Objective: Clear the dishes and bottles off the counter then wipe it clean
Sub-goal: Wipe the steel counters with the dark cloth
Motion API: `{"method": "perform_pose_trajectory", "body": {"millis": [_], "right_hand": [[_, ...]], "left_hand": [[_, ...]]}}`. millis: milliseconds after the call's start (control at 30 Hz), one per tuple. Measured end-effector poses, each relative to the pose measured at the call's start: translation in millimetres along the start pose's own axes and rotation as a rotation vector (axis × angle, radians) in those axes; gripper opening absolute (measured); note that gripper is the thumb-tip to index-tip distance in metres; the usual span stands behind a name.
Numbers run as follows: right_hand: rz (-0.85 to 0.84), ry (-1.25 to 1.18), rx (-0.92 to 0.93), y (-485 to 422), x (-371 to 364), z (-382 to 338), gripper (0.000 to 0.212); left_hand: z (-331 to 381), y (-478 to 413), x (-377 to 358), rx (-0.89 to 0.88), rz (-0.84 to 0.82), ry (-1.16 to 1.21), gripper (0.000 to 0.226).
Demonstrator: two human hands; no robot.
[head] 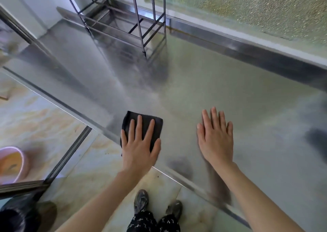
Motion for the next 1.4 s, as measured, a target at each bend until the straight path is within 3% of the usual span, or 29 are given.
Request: {"method": "perform_pose_trajectory", "body": {"millis": [200,367,433,600,733,1000,1067,1300,1400], "right_hand": [[0.02,0.023,0.006,1,-1,1,0.057],[0.03,0.046,0.002,1,0,-1,0.056],[0.04,0.037,-0.013,0,2,-2,0.056],[0.118,-0.041,0.008,-26,3,-41,0.054],[0.034,-0.057,0.03,-78,-6,-72,0.058],[-0.021,0.045,-0.005,-87,-12,-73,0.061],[-0.053,0.064,-0.024,-87,-11,-74,0.06],[-0.074,0.083,-0.042,-86,-7,-76,0.058],[-0.057,0.079,-0.039,-87,-10,-75,0.056]], "left_hand": [[-9,2,-5,-0.19,0.018,-0.071,0.056],[-66,-71,16,0.093,0.03,-0.051,0.066],[-72,-82,18,0.127,0.027,-0.048,0.068],[-48,-50,9,-0.01,0.088,-0.024,0.059],[-38,-40,6,-0.124,0.046,-0.061,0.056],[-73,-179,37,0.185,-0.038,0.007,0.057],[-67,-184,38,0.116,-0.031,0.001,0.06],[-18,-138,22,-0.498,-0.009,-0.095,0.054],[-18,-187,24,-0.543,-0.021,-0.099,0.054]]}}
Point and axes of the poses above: each hand's wrist, its own y-axis away from the middle knuckle, its own x-axis out of the back of the hand, z = x × y, the point moved 2 cm from there along -y, towards the middle knuckle, and after that the axes turned 12 degrees about x, right-handed, at the moved point
